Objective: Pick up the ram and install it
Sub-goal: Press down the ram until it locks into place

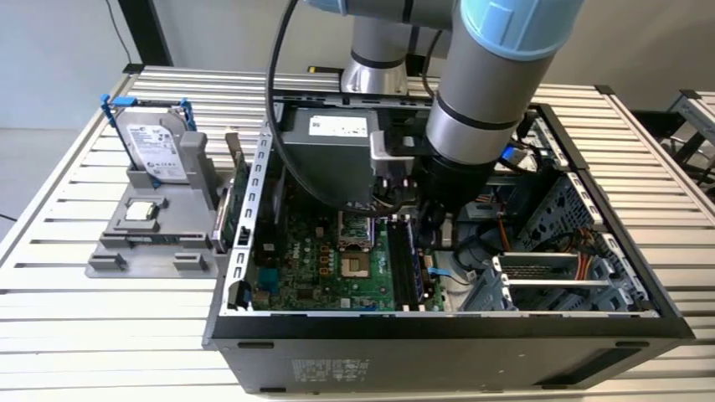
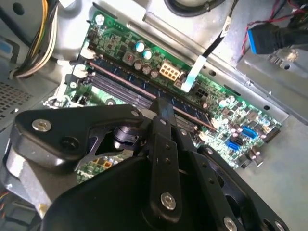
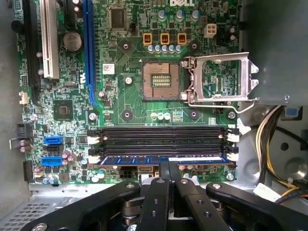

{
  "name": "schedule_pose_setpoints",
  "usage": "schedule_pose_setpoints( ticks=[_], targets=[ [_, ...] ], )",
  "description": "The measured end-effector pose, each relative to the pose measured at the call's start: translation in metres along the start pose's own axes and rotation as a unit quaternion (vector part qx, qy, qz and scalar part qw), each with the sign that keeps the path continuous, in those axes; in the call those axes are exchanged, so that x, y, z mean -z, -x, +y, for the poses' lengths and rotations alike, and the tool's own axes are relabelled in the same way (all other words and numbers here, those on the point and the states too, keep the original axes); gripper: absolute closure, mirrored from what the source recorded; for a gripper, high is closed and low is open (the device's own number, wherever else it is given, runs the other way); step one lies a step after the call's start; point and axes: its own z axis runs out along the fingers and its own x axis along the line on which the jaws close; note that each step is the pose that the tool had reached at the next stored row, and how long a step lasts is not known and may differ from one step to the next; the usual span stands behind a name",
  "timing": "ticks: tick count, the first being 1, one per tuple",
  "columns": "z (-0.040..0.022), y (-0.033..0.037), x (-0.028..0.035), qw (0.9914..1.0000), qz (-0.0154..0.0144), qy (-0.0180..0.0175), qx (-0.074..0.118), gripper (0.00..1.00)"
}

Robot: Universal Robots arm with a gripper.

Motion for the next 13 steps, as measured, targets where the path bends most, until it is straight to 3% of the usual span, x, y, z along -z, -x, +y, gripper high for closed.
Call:
schedule_pose_setpoints(
  ticks=[13],
  targets=[
    [-0.0004, -0.0009, -0.0228, 1.0, 0.0012, 0.0003, 0.0, 1.0]
  ],
)
